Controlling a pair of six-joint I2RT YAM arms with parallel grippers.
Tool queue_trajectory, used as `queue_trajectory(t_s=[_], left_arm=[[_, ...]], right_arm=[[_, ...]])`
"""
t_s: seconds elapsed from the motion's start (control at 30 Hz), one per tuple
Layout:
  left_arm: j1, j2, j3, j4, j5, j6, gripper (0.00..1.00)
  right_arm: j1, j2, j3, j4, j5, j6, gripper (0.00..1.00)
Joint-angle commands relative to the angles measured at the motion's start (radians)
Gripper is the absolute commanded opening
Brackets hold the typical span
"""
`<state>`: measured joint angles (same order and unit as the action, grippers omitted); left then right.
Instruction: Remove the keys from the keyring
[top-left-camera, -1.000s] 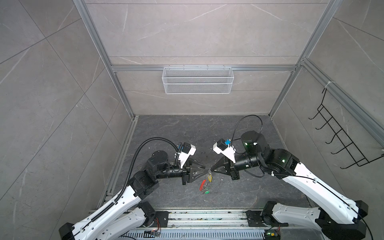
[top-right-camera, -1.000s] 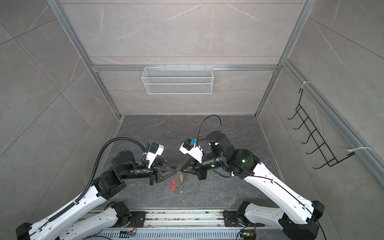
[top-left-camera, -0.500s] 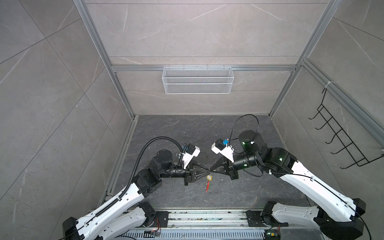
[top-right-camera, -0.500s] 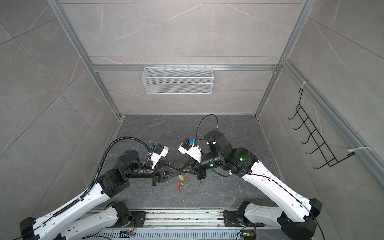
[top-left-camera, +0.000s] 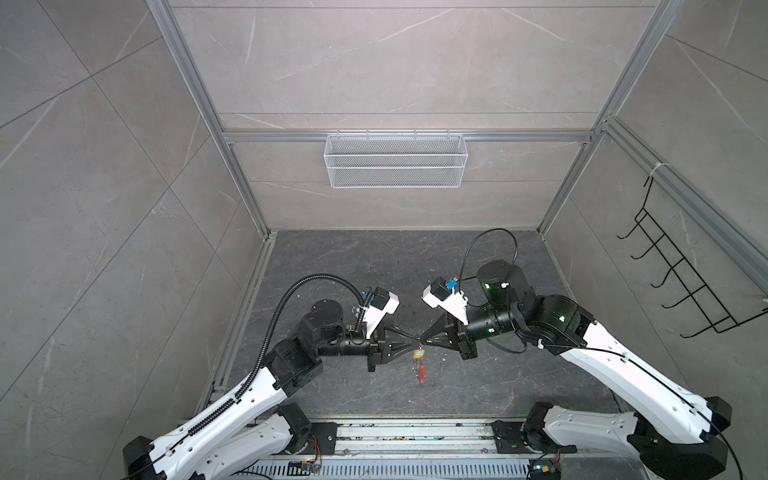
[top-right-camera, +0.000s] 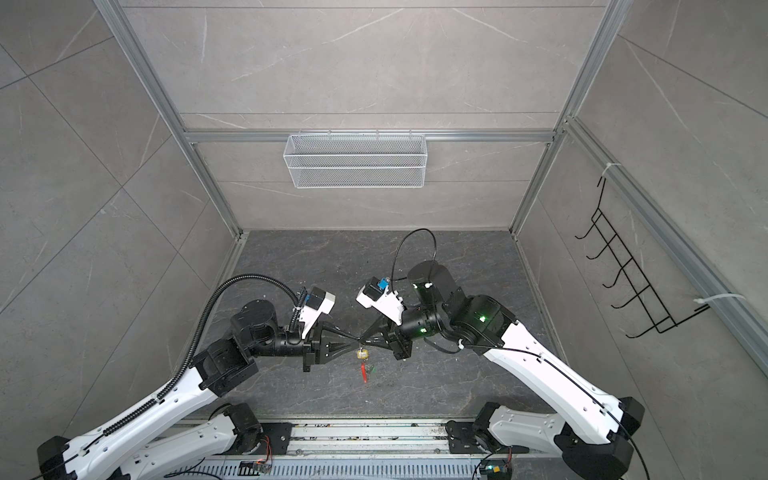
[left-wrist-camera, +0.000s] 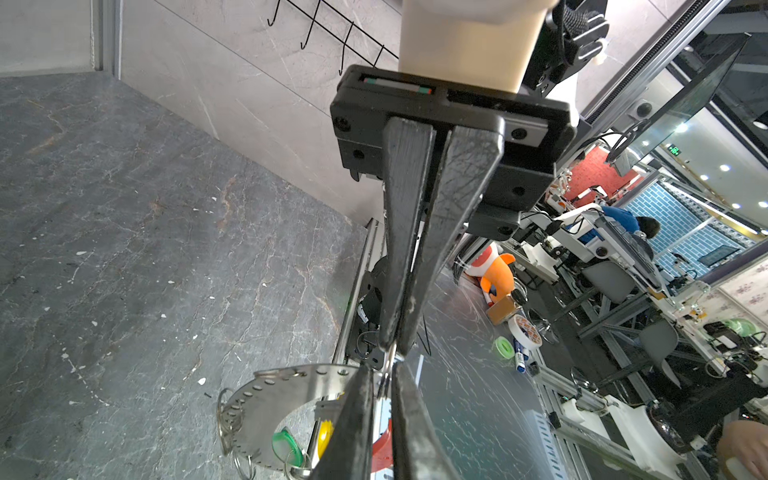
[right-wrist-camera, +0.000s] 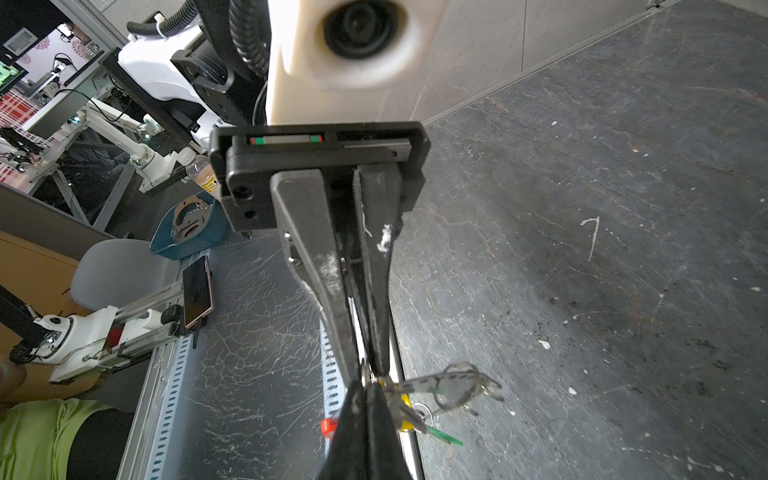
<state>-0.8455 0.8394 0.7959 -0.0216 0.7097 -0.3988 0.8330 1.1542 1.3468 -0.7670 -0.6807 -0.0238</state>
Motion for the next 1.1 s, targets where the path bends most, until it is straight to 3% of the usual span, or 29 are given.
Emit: queue_trajectory(t_s=[0.0, 0.1, 0.17, 0.23, 0.33, 0.67, 1.07], left_arm=[[-0.007, -0.005, 0.043, 0.043, -0.002, 0.016, 0.05], [-0.010, -0.017, 0.034, 0.052, -0.020, 0.015, 0.00], [-0.013, -0.030, 0.021, 0.068, -0.040, 0.012, 0.00], [-0.013, -0.050, 0.000, 0.100, -0.070, 0.001, 0.00], [-0.015, -0.082, -0.043, 0.163, -0.119, -0.023, 0.00], [-0.017, -0.162, -0.141, 0.352, -0.259, -0.102, 0.00], [-0.022, -0.168, -0.189, 0.462, -0.297, -0.146, 0.00]], right_arm=[[0.008, 0.005, 0.028, 0.004, -0.013, -0.016, 0.00], [0.007, -0.007, 0.014, 0.036, -0.009, 0.007, 0.00], [0.008, -0.023, -0.004, 0.076, -0.006, 0.034, 0.11], [0.008, -0.045, -0.032, 0.136, -0.001, 0.077, 0.30], [0.008, -0.090, -0.090, 0.256, 0.017, 0.159, 0.41], [0.008, -0.265, -0.415, 0.790, 0.161, 0.426, 0.46], [0.008, -0.212, -0.572, 1.176, 0.135, 0.612, 0.42]])
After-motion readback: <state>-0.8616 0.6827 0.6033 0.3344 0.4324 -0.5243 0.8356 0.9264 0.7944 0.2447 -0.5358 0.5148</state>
